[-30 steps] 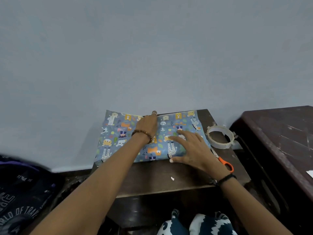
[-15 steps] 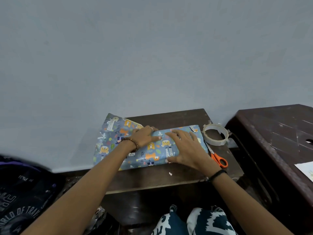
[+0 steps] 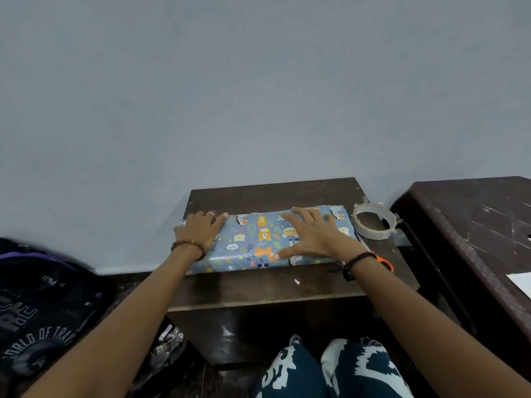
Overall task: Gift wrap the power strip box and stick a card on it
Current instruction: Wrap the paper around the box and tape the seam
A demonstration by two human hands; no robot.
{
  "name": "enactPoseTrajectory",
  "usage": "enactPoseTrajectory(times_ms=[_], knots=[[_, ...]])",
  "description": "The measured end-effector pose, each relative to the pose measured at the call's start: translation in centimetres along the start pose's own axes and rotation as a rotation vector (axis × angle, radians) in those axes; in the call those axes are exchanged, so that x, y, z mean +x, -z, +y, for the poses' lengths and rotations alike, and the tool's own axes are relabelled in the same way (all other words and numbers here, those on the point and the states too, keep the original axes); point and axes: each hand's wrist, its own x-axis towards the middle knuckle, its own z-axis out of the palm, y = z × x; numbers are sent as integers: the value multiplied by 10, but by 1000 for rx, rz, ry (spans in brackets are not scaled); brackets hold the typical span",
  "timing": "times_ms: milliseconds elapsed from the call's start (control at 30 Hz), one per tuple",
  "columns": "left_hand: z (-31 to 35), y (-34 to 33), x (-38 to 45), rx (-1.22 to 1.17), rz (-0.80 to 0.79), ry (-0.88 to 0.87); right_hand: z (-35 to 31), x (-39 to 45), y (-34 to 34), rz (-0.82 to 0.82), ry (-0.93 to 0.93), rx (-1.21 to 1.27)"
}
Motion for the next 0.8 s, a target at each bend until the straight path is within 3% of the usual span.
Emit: enactPoseTrajectory(times_ms=[167, 333, 533, 667, 733, 800], knots=[[2, -4, -7, 59, 80, 8, -11, 20, 26, -178, 4, -153], [4, -4, -11, 89, 115, -6, -9, 26, 19, -180, 52, -54], [13, 6, -27, 120, 261, -58, -13, 7, 11, 43, 113, -152], [32, 29, -26, 0, 329, -264, -20, -13, 3, 228, 143, -270], [52, 47, -28, -85, 221, -377, -23, -19, -5, 355, 150, -365], [68, 56, -24, -174, -35, -376, -24, -25, -15, 482, 130, -431]])
